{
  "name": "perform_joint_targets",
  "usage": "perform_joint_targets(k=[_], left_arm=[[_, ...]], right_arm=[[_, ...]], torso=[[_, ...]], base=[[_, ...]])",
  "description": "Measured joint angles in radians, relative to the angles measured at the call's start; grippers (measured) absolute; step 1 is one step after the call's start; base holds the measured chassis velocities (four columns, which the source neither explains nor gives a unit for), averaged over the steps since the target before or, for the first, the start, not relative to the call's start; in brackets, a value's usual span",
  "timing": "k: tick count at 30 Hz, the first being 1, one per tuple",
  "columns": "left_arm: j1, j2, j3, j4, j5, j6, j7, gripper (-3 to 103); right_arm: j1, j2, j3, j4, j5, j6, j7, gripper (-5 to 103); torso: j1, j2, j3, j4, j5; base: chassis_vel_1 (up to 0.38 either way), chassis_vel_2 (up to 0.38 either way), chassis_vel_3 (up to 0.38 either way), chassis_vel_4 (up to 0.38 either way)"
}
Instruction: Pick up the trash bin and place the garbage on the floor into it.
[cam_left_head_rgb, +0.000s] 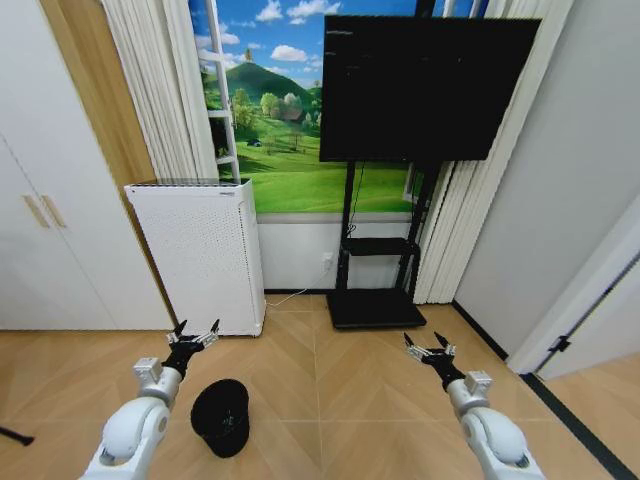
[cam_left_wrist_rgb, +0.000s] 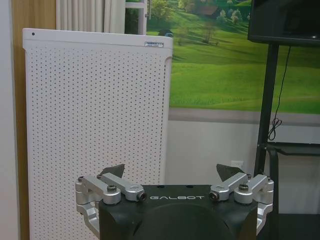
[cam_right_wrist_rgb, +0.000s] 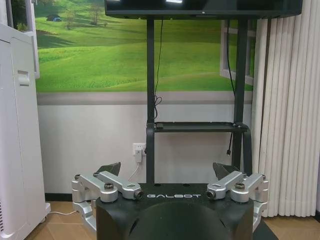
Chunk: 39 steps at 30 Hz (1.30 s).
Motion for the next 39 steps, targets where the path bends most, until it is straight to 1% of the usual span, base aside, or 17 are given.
perform_joint_targets(k=[8,10,11,24,39], left_arm=[[0.0,0.001,-0.001,0.0,-0.001,-0.001,0.0,100],[0.001,0.001,-0.002,0.001,-0.001,-0.001,0.0,100],[0.001,0.002,-0.002,0.002,-0.002,-0.001,0.0,100],[-0.004,0.003,0.006,0.006,-0.002,-0.002,0.0,100],[0.0,-0.002,-0.009,0.016,-0.004,-0.008,0.005,100]], right_arm=[[-0.001,0.0,0.0,-0.002,-0.005,0.003,-0.002,100],[-0.001,-0.001,0.0,-0.003,-0.005,0.003,-0.002,100],[-0.001,-0.001,0.0,-0.004,-0.005,0.003,-0.002,100],[0.002,-0.005,-0.001,-0.008,-0.007,0.004,-0.003,100],[0.001,0.005,-0.002,-0.009,-0.022,0.006,-0.003,100]], torso=[[0.0,-0.001,-0.001,-0.0001,0.0],[0.0,-0.001,-0.001,0.0003,0.0],[-0.001,-0.001,-0.001,-0.0001,0.0],[-0.001,-0.002,-0.001,-0.0001,-0.0001],[-0.001,-0.003,-0.002,-0.0001,0.0]], base=[[0.018,-0.02,-0.018,0.015],[0.081,-0.076,-0.049,0.082],[0.081,-0.1,-0.088,0.082],[0.081,-0.126,-0.092,0.127],[0.075,-0.125,-0.077,0.124]])
